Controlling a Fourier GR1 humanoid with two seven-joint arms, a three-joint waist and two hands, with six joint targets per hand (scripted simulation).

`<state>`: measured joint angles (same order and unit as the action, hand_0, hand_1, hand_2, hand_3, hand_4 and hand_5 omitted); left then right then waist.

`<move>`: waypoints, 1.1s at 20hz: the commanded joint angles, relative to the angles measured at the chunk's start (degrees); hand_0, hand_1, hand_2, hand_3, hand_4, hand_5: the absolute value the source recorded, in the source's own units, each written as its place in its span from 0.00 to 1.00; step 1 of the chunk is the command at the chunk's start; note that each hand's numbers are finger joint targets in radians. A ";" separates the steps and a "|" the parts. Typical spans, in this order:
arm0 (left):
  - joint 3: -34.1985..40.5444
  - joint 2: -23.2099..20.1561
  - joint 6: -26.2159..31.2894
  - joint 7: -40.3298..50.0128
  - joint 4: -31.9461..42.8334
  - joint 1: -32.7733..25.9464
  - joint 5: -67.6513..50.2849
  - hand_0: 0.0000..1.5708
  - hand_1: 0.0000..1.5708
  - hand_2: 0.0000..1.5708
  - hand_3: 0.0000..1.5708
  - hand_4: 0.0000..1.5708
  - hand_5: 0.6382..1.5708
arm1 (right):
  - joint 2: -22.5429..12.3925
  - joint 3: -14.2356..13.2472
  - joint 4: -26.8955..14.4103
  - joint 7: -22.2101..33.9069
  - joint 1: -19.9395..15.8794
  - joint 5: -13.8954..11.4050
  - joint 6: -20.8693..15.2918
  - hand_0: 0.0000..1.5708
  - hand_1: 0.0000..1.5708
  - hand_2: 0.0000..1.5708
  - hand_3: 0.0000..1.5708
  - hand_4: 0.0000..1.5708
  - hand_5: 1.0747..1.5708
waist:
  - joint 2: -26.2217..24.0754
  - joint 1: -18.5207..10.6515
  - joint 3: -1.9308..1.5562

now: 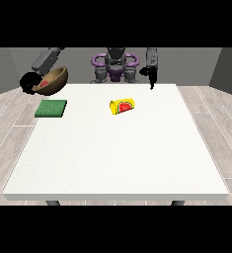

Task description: Pick the cup and pour the ball into the bowl, then pick the bowl and place it on the pad

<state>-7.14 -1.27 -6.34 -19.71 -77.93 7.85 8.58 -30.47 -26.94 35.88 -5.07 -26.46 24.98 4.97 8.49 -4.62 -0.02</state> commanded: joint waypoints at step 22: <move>-17.41 1.26 -17.18 -11.17 11.11 -3.26 -5.42 0.00 0.00 0.00 0.00 0.77 0.75 | -6.52 4.58 -2.55 -1.22 -7.42 -4.94 -0.25 0.23 0.23 0.34 0.42 0.48 0.43 | 0.93 2.51 0.07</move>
<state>-20.68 -0.12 -18.58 -28.77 -71.70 4.50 6.40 -37.70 -24.08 31.44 -10.19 -31.86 19.76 2.06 11.12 -4.34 0.01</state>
